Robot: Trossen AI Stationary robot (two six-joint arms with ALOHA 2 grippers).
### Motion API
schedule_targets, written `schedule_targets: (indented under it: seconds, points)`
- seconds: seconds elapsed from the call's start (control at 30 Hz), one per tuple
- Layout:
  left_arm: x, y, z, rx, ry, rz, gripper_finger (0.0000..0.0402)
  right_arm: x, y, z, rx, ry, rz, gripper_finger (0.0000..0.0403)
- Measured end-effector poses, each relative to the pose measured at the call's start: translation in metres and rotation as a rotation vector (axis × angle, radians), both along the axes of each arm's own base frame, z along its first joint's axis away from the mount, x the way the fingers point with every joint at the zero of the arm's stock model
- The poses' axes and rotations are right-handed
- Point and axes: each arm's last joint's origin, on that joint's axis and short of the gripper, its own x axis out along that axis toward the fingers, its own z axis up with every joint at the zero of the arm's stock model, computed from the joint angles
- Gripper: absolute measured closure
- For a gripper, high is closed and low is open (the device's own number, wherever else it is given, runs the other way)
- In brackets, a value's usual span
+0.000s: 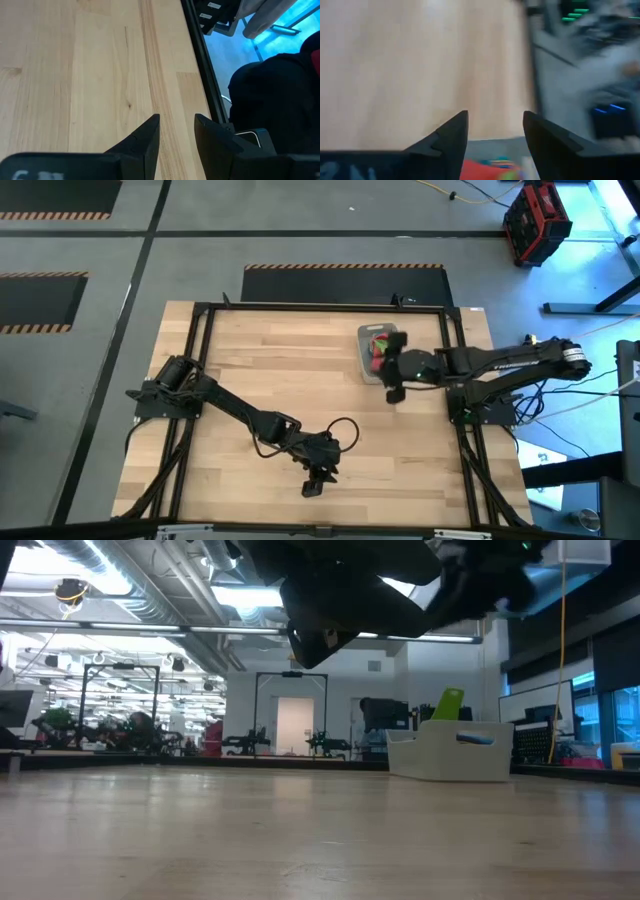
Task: Nest measuring cups in basket
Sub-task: Stack the green measuring cup on top of the red measuring cup in the grey bin, then return to Home Position
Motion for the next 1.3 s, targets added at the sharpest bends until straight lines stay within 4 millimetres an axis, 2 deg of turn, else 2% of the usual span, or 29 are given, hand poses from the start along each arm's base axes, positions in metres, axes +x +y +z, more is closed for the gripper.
schedule_targets:
  seconds: [0.13,0.27,0.7,1.07,1.3]
  points:
    - [0.0,0.0,0.0,0.0,0.0,0.0,0.0287,0.001,-0.008,0.022,-0.121,-0.056,-0.153,0.0208]
    - [0.0,0.0,0.0,0.0,0.0,0.0,0.0287,-0.002,-0.016,0.022,-0.175,-0.012,-0.186,0.0208]
    - [0.0,0.0,0.0,0.0,0.0,0.0,0.0287,-0.016,-0.048,-0.02,-0.151,0.159,-0.298,0.0208]
    - [0.0,0.0,0.0,0.0,0.0,0.0,0.0287,-0.022,-0.041,-0.063,0.171,0.158,-0.198,0.0208]
    - [0.0,0.0,0.0,0.0,0.0,0.0,0.0287,-0.024,-0.04,-0.074,0.21,0.146,-0.187,0.0208]
